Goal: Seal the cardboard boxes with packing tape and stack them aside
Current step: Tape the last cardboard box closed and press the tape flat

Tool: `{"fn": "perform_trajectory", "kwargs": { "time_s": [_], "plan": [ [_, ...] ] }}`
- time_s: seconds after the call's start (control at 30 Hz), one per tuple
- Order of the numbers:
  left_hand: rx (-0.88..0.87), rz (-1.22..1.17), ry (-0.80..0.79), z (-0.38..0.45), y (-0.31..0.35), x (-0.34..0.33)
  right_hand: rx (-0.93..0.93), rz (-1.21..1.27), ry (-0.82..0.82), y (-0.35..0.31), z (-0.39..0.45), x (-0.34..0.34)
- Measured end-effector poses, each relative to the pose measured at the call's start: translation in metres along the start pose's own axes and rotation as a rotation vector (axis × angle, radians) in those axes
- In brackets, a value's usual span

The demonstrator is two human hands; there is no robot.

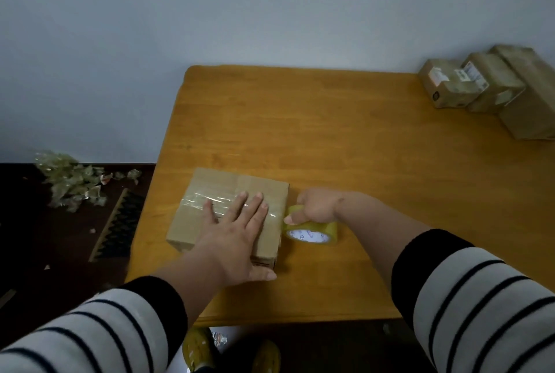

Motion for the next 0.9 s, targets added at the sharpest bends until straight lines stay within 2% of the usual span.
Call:
{"fn": "perform_trajectory", "kwargs": {
  "time_s": [0.17,0.27,0.33,0.4,0.5,0.57,0.67,0.73,0.9],
  "plan": [
    [0.177,-0.154,0.037,0.004,0.010,0.004,-0.074,0.096,0.008,0.018,0.004,-0.002],
    [0.171,-0.169,0.049,0.006,0.009,0.004,-0.045,0.134,0.028,0.012,0.004,0.001],
    [0.148,-0.207,0.077,0.004,0.002,0.011,-0.035,0.292,0.036,0.010,0.000,0.006],
    [0.138,-0.254,0.101,0.001,-0.011,0.024,-0.010,0.558,0.050,0.010,-0.008,0.019],
    [0.147,-0.438,0.186,-0.011,-0.043,0.051,0.197,0.863,0.118,-0.005,-0.023,0.057],
    [0.116,-0.738,0.294,-0.023,-0.068,0.070,0.375,0.973,0.209,-0.026,-0.033,0.087],
    [-0.009,-1.163,0.436,-0.040,-0.094,0.085,0.533,0.953,0.280,-0.070,-0.036,0.116],
    [0.020,-1.349,0.459,-0.049,-0.109,0.079,0.551,0.854,0.286,-0.104,-0.031,0.117],
    [0.122,-1.543,0.474,-0.058,-0.139,0.057,0.595,0.661,0.293,-0.175,-0.019,0.102]
  ]
}}
Point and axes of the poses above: each hand's wrist, its own z-axis towards the middle knuckle, its own x-axis out of the back of the hand, y = z × x, the point moved 7 cm from there along z, towards the middle knuckle, and after that the axes turned 5 degrees about -y, right-handed, at the moved point
